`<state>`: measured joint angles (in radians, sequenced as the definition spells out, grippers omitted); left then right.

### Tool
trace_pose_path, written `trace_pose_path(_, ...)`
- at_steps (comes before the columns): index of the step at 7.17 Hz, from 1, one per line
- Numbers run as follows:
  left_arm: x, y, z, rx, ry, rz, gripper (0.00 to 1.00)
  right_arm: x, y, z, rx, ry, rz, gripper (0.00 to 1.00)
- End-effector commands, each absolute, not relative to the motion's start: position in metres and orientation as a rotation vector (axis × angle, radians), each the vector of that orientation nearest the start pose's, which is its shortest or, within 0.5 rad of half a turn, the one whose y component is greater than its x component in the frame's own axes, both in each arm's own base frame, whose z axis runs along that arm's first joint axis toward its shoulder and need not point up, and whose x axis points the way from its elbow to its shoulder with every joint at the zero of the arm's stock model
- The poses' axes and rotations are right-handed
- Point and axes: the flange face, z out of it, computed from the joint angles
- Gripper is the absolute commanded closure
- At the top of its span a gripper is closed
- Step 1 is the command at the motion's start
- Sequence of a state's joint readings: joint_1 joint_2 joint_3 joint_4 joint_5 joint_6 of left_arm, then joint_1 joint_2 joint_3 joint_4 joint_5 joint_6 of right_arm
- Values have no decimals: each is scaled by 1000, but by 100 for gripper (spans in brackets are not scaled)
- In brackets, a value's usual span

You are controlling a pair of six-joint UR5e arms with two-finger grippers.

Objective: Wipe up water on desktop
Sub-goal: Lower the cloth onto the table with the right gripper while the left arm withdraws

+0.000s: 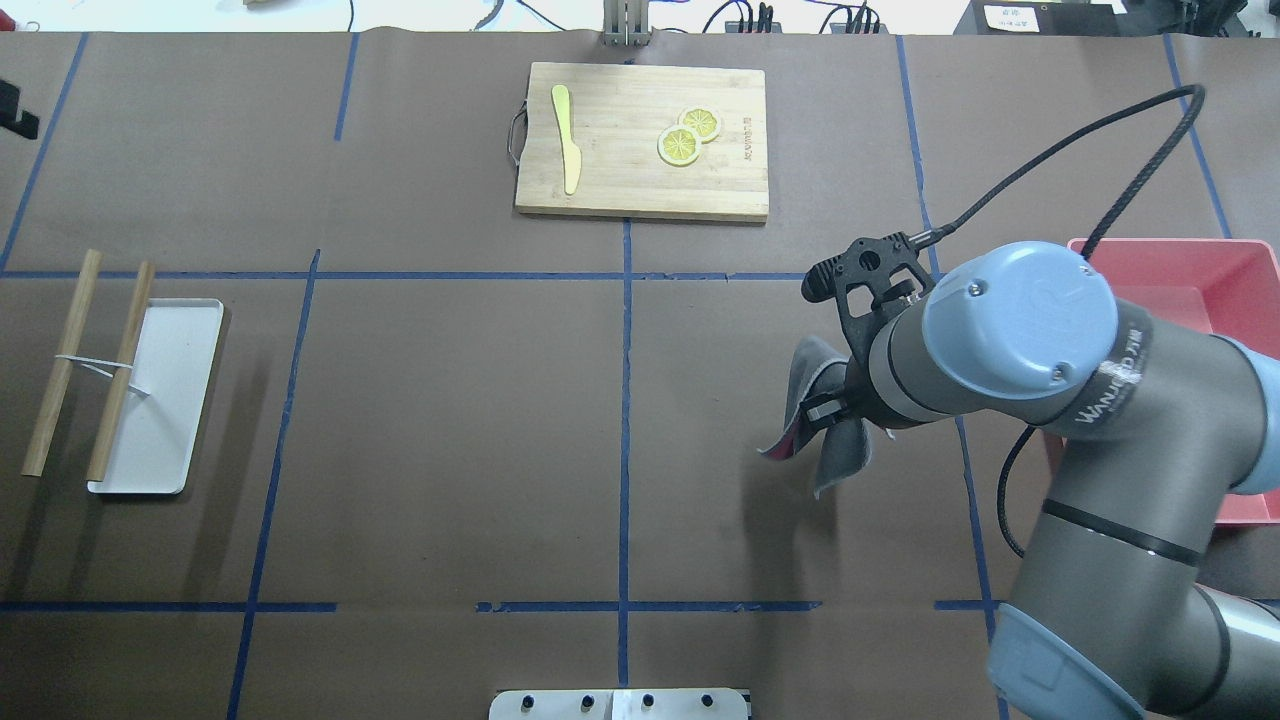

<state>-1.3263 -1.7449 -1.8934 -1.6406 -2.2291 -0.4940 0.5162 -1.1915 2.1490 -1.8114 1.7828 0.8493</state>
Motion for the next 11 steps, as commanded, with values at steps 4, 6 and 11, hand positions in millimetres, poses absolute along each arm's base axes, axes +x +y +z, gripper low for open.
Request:
trace_pose_path(4,27,-518,462,258,741,4,0,-454,-407,338,94,-593,-211,100)
trace_pose_path(6,27,-518,462,260,742,5,0,-445,-487,383,81,-625,-128,100)
trace_pose_path(11,26,-517,459,268,744,7,0,-407,-554,392,69,-647,-108,100)
